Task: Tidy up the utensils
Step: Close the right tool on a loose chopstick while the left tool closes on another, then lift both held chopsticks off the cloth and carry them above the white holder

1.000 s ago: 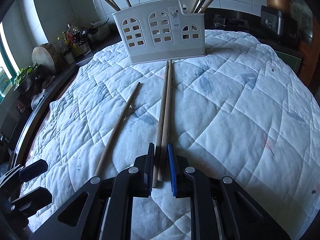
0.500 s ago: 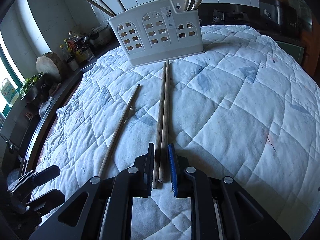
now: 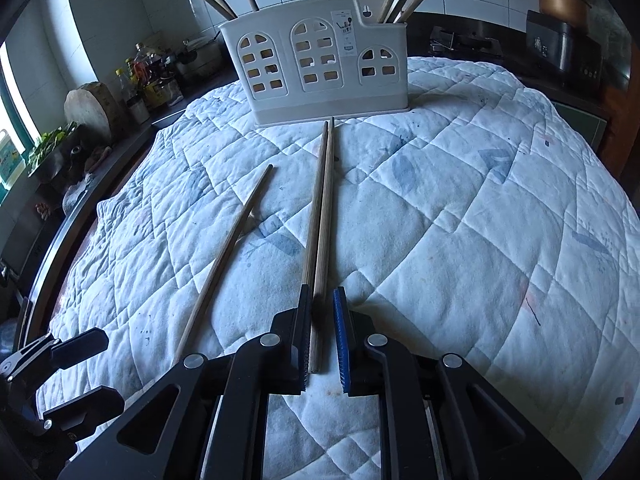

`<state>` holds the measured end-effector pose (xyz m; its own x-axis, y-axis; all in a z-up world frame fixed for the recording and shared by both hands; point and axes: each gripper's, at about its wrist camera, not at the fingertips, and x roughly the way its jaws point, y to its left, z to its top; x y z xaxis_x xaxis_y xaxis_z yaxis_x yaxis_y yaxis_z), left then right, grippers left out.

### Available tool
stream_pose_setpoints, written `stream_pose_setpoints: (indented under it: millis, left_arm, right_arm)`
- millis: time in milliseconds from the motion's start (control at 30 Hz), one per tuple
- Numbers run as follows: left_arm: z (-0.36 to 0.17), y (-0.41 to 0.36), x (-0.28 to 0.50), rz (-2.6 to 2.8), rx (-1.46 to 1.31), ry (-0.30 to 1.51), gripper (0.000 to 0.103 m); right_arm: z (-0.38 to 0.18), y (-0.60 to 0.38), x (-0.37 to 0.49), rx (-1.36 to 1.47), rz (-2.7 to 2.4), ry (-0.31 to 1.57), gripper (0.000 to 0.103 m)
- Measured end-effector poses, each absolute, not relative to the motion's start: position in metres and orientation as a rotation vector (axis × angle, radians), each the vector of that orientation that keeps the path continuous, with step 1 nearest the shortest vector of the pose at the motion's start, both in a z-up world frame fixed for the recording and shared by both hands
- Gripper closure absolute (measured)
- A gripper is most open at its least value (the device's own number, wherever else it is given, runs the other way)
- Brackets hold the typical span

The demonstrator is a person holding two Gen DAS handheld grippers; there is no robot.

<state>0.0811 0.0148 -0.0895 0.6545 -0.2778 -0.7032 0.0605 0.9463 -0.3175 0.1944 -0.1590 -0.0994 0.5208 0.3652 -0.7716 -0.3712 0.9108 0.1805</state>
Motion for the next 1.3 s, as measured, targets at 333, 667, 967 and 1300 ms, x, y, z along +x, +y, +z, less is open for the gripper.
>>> stream_pose_setpoints:
  millis: [333,667,967,1300]
  left_arm:
    - [-0.092,0.014,0.083,-0.194,-0.275,0.848,0.033]
    - [-0.093,-0.008,0.092,-0.184,-0.232,0.857,0.036]
    - [-0.106,-0.023,0.109,-0.146,-0.215,0.902,0.067]
    - [-0.102,-0.029,0.109,-0.04,-0.129,0.885,0.096]
  right_arm:
    - [-0.104,-0.157,0.203,-0.056,0.425,0.931,0.096]
    - [-0.088,-0.179,0.19,0.017,0.438,0.884,0.097]
    - [-0.049,-0.202,0.167,0.019,0.465,0.78,0.097]
    - [-0.019,-0.215,0.155,0.018,0.491,0.703,0.096]
